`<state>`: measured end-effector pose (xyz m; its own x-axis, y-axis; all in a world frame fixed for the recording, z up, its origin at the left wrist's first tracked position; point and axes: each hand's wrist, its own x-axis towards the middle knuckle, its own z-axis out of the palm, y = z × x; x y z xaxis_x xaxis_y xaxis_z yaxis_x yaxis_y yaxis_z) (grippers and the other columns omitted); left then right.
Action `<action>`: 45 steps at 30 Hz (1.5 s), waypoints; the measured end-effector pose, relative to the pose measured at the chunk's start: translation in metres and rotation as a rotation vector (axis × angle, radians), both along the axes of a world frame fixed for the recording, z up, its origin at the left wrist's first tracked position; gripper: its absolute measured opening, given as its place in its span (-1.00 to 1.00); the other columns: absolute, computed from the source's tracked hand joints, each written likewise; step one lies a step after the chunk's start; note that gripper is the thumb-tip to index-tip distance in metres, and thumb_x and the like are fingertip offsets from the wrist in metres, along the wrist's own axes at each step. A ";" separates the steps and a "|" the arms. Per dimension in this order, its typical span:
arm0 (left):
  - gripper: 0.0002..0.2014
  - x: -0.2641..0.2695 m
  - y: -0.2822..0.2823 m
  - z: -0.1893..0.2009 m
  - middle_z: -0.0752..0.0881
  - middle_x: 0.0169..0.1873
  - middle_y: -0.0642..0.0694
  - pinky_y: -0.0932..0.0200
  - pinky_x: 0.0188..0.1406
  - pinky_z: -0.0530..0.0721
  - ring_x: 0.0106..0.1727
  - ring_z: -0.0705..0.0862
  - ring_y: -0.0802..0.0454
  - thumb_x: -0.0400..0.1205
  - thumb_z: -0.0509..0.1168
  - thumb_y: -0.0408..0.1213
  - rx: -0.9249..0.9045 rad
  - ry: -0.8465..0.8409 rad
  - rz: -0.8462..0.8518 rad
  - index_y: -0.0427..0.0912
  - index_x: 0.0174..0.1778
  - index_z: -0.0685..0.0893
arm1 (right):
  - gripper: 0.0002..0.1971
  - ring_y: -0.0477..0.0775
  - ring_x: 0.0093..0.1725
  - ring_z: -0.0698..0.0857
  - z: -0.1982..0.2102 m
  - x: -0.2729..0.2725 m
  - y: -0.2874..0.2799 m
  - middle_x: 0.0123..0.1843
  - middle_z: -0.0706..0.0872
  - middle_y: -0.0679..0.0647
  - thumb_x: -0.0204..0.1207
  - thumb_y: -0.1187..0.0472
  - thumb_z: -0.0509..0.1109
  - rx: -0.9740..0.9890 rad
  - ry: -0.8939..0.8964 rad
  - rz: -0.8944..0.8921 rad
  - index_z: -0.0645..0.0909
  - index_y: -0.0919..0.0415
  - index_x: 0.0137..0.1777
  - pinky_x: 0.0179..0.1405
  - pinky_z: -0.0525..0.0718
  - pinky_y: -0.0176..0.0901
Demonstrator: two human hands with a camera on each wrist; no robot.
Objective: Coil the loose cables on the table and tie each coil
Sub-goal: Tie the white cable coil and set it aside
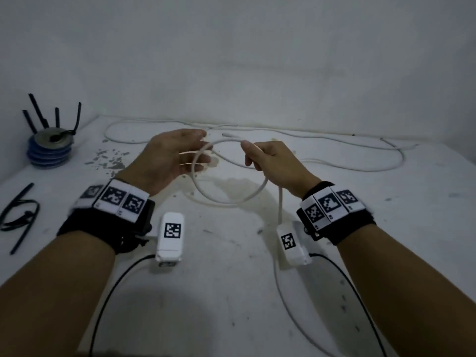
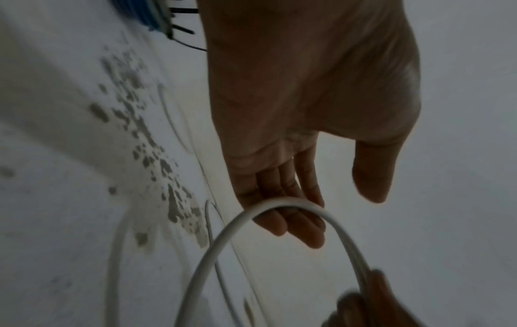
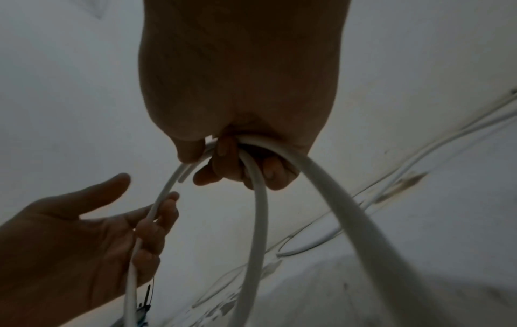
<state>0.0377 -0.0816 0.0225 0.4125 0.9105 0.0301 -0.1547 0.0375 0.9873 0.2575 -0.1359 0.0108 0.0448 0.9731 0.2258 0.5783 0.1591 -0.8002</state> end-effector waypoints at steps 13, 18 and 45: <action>-0.68 -0.006 0.000 -0.024 0.42 -0.58 0.02 0.28 -0.63 0.26 -0.65 0.31 0.15 0.82 0.08 -0.19 -0.296 0.007 0.159 -0.23 -0.18 0.58 | -0.56 0.06 -0.59 0.50 -0.008 0.017 -0.010 -0.35 0.54 0.15 0.79 -0.09 0.06 -0.037 0.797 -0.235 0.45 0.17 -0.23 -0.45 0.67 -0.04; -0.72 0.001 -0.009 -0.023 0.55 -0.50 -0.06 0.26 -0.57 0.52 -0.54 0.55 0.06 0.79 0.11 -0.27 -0.323 0.131 0.144 -0.26 -0.19 0.60 | -0.72 -0.18 -0.45 0.63 -0.015 -0.005 -0.014 -0.07 0.80 0.02 0.67 -0.08 0.34 -0.026 0.060 0.028 0.72 0.11 0.08 -0.49 0.52 -0.33; -0.79 -0.009 -0.035 -0.002 0.84 -0.09 -0.22 0.09 -0.17 0.78 -0.29 0.78 -0.08 0.69 0.33 -0.30 0.363 0.345 -0.137 -0.29 0.14 0.80 | -0.65 0.09 -0.30 0.54 0.007 -0.033 -0.005 -0.34 0.54 -0.03 0.73 -0.02 0.17 0.030 -0.500 -0.109 0.38 0.11 -0.27 -0.35 0.43 -0.06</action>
<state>0.0289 -0.1165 0.0206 0.5692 0.8033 0.1754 0.1641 -0.3200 0.9331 0.2243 -0.1409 0.0174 0.0246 0.9616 0.2733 0.9038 0.0954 -0.4171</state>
